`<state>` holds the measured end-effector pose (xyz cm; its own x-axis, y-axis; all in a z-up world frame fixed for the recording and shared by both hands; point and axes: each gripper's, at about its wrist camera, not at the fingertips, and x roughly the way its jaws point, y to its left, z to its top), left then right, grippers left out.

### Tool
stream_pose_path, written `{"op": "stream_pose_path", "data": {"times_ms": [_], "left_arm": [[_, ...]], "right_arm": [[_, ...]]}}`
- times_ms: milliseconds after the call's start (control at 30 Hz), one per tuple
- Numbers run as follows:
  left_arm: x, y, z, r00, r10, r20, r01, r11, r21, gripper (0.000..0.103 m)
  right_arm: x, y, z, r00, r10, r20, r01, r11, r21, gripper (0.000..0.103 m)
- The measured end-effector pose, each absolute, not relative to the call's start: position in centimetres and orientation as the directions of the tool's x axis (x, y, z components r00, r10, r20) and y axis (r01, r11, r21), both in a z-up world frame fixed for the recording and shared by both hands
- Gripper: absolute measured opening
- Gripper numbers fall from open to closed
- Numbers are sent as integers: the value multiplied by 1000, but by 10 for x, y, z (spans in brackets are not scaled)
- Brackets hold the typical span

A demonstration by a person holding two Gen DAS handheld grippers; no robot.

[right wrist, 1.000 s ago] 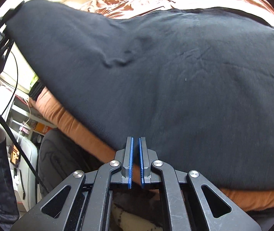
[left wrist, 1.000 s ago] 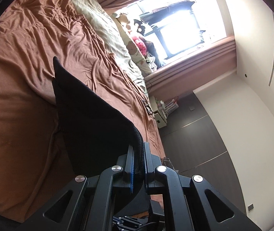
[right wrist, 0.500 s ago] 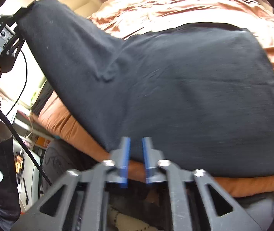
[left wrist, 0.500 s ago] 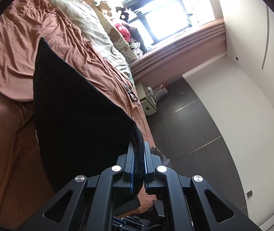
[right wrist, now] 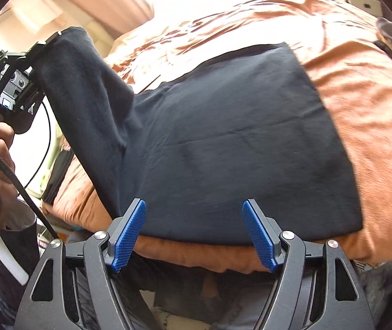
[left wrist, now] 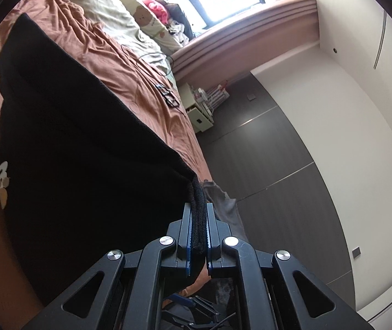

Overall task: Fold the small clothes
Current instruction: 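Open both grippers to release the shirt onto the stack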

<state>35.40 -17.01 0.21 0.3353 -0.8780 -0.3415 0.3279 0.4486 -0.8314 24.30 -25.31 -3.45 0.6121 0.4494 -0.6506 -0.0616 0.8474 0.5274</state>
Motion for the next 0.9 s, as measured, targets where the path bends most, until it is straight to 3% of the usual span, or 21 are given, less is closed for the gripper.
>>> {"op": "stream_pose_path", "data": {"times_ms": [133, 200, 333, 367, 667, 900], "left_arm": [[357, -209, -12, 257, -897, -359, 342, 432, -835, 7], [357, -230, -23, 213, -885, -414, 335, 464, -820, 10], [356, -246, -47, 162, -851, -500, 301, 525, -796, 55], [355, -243, -51, 166, -849, -501, 294, 528, -797, 60], [348, -181, -73, 222, -791, -571, 234, 611, -756, 62], [341, -137, -90, 270, -715, -645, 183, 696, -695, 62]], "right_arm": [[230, -275, -34, 627, 438, -644, -17, 835, 550, 71], [224, -284, -38, 631, 424, -650, 13, 832, 555, 71], [223, -300, -42, 626, 426, -654, 41, 819, 572, 71], [223, -302, -43, 625, 424, -656, 45, 818, 573, 71], [247, -307, -39, 599, 417, -683, 27, 842, 538, 71], [284, -298, -27, 590, 348, -728, -28, 911, 412, 71]]}}
